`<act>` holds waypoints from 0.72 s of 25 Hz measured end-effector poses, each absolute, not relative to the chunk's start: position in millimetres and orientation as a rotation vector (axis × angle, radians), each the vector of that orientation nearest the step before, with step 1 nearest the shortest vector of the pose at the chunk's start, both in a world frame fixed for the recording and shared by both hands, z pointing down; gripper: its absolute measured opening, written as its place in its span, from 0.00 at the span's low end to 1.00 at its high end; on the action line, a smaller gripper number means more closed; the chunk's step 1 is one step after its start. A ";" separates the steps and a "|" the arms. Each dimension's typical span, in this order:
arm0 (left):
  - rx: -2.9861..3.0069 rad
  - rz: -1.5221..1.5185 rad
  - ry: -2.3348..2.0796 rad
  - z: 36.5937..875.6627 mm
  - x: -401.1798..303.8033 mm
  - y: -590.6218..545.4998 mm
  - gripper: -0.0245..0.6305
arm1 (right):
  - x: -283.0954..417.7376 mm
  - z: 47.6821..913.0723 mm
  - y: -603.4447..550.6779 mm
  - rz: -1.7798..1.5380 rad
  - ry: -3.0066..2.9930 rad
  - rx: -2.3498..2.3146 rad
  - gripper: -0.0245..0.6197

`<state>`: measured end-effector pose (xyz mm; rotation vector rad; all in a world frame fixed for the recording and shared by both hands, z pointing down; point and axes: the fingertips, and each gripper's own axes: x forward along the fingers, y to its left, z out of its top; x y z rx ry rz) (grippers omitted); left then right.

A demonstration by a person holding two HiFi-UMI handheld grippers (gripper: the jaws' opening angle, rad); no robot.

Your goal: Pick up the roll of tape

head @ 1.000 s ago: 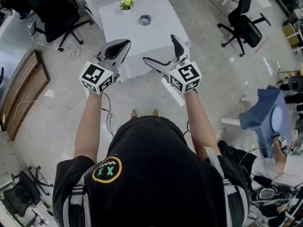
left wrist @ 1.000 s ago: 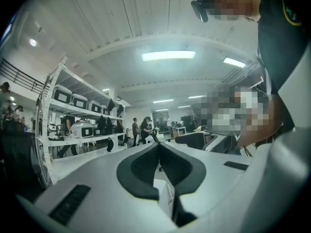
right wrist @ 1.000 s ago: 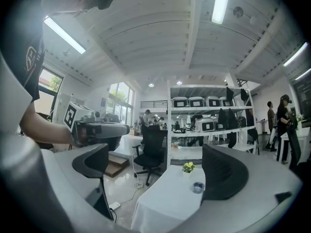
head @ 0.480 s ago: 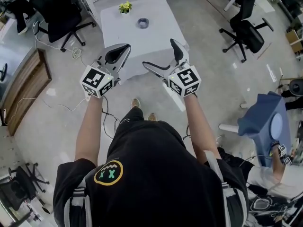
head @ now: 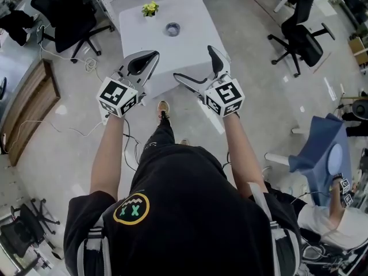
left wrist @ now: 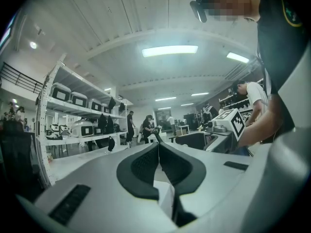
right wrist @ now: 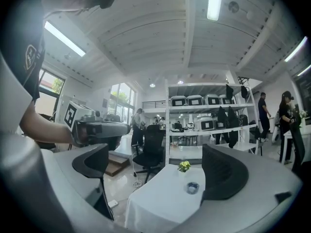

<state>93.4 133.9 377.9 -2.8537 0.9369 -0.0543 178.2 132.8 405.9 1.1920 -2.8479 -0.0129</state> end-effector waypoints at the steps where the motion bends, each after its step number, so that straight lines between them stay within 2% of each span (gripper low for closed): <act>1: -2.855 -0.052 0.936 378.5 92.8 125.2 0.07 | 177.9 406.4 124.3 -0.011 -2.847 1.195 0.97; 18: -2.916 -0.030 0.899 388.2 79.1 -65.6 0.07 | 160.5 411.4 -58.4 0.034 -2.814 1.226 0.97</act>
